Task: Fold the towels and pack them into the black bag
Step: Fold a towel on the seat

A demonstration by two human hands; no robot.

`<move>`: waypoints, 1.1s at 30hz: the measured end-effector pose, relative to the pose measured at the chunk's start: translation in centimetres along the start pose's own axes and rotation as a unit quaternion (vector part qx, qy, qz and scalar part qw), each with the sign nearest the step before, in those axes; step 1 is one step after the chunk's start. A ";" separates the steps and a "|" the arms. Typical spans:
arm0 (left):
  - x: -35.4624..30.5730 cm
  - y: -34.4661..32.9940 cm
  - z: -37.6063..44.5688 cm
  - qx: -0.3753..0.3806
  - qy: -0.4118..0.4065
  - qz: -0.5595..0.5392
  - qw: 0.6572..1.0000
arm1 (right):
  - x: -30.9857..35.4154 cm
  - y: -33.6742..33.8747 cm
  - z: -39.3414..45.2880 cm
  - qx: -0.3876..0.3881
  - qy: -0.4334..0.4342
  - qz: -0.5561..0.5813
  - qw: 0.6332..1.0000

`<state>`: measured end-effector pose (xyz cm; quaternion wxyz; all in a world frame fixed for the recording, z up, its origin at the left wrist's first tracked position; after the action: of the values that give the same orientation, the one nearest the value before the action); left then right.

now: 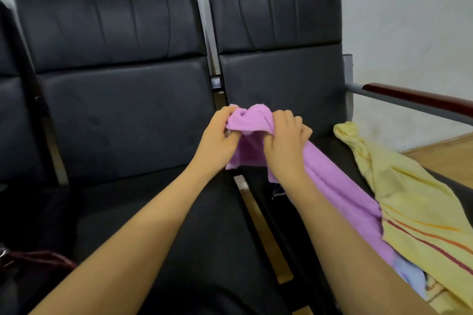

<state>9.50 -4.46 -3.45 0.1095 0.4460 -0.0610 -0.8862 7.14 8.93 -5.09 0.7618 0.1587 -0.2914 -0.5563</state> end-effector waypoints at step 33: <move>14.9 12.9 -19.9 0.108 0.403 0.429 0.801 | 9.9 -10.6 -14.3 0.434 0.205 -0.170 0.860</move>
<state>18.71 -20.90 -24.26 0.4440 0.7003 -0.2918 -0.4768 10.08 -5.03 -19.58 0.5516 0.6314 -0.3090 -0.4490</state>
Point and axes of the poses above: each hand's wrist, its own z-axis towards the middle knuckle, its own y-axis out of the back of the hand, x = y × z, the point moved 4 cm from there along z, towards the middle knuckle, and after that the axes turned 15 degrees about -z, right-handed, at the moved point
